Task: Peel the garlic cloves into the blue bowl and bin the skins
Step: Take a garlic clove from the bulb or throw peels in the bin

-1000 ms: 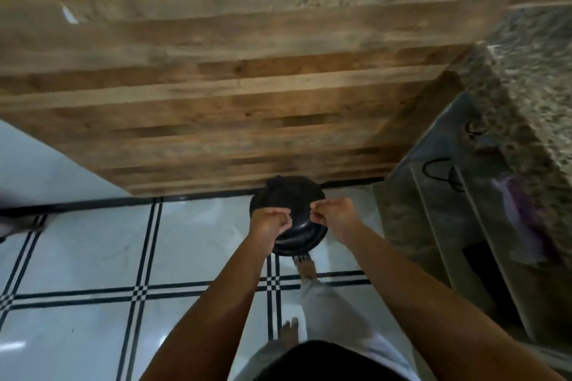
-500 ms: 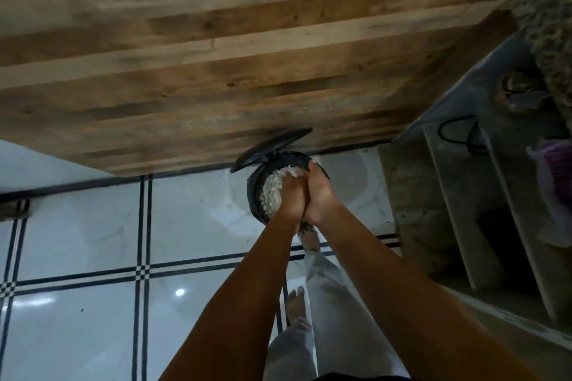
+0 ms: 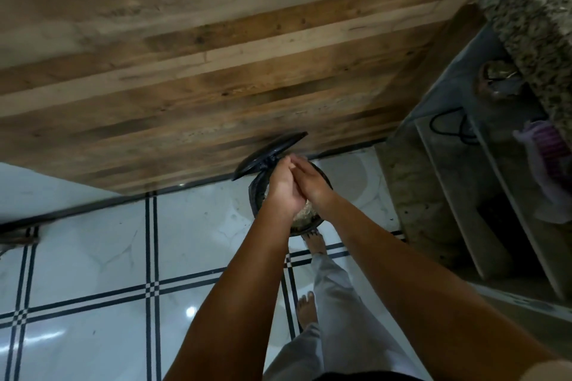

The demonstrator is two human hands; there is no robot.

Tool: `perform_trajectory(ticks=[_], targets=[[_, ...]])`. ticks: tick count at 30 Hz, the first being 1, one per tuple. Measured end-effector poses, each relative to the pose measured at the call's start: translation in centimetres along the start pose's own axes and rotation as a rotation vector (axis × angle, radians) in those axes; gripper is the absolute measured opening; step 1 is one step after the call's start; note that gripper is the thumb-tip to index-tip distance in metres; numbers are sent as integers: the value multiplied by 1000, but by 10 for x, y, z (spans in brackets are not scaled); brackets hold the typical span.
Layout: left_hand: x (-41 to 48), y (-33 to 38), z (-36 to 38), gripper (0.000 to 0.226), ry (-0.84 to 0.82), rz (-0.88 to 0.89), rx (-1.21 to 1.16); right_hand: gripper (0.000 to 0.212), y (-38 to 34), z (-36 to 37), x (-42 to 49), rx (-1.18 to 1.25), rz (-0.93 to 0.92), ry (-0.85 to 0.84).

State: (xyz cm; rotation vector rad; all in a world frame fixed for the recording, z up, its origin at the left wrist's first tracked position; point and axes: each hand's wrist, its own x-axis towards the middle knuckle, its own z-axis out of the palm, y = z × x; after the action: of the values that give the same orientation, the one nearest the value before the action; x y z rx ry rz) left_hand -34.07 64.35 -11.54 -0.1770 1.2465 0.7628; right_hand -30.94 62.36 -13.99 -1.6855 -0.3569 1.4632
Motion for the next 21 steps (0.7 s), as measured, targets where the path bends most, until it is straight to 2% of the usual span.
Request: perform_trajectory(ticks=[1,2,4,7,10,14,21], targets=[[-19,14,-3,43,-24,118,345,40,-1,-4,-1,-42,-26,2],[-25,20,-6,44,-133,75,367,40,-1,-9,-5,-43,-37,19],[-41,27,-13,42,-239,119,442,36,-4,-21,-23,-4,-65,113],[-63,20,-14,39,-251,257,487,26,-16,-41,-56,235,-95,262],[-92,-9,-4,38,-366,260,590,19,-26,-74,-108,390,-191,334],[-145,-94,22,36,-583,238,802,19,-22,-145,-187,500,-329,478],[-248,-277,32,19,-988,141,1156,27,48,-291,-321,671,-498,898]])
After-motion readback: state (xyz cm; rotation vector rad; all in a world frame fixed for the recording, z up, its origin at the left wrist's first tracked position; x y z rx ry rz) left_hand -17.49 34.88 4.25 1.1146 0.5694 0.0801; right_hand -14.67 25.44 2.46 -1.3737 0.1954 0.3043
